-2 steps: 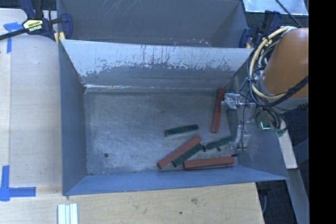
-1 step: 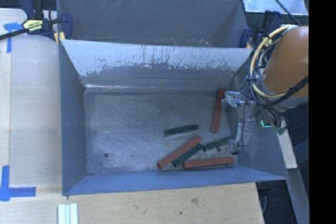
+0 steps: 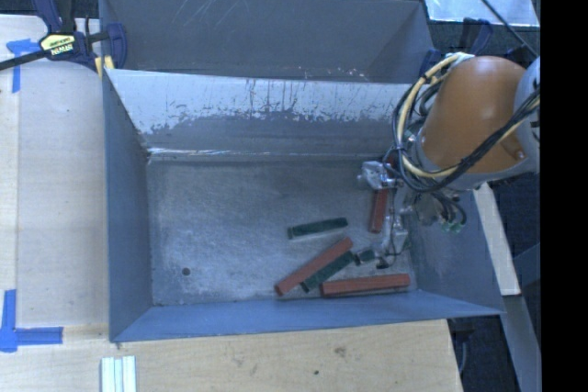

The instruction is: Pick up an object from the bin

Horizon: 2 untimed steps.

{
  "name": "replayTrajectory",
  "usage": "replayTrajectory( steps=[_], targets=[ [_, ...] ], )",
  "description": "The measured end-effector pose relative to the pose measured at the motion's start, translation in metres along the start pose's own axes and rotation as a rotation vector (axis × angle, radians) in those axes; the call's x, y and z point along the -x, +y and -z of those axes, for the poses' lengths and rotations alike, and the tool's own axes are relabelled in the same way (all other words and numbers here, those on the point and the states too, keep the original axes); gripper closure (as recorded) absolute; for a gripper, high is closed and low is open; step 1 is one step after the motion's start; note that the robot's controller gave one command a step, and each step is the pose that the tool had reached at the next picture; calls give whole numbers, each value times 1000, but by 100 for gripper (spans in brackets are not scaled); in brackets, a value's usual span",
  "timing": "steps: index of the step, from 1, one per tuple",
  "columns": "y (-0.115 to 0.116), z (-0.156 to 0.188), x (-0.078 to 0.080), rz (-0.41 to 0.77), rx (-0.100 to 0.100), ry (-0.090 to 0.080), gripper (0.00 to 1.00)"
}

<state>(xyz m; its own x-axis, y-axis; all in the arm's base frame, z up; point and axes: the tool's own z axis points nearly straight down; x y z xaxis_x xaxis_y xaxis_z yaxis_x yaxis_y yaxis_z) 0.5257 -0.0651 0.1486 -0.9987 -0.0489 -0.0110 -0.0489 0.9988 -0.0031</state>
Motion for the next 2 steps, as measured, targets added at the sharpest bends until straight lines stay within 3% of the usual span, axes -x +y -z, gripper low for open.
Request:
replayTrajectory(
  steps=[1, 2],
  targets=[
    [-22, -79, 37, 90, 2, 5, 100],
    [-21, -79, 37, 92, 2, 5, 0]
  ],
)
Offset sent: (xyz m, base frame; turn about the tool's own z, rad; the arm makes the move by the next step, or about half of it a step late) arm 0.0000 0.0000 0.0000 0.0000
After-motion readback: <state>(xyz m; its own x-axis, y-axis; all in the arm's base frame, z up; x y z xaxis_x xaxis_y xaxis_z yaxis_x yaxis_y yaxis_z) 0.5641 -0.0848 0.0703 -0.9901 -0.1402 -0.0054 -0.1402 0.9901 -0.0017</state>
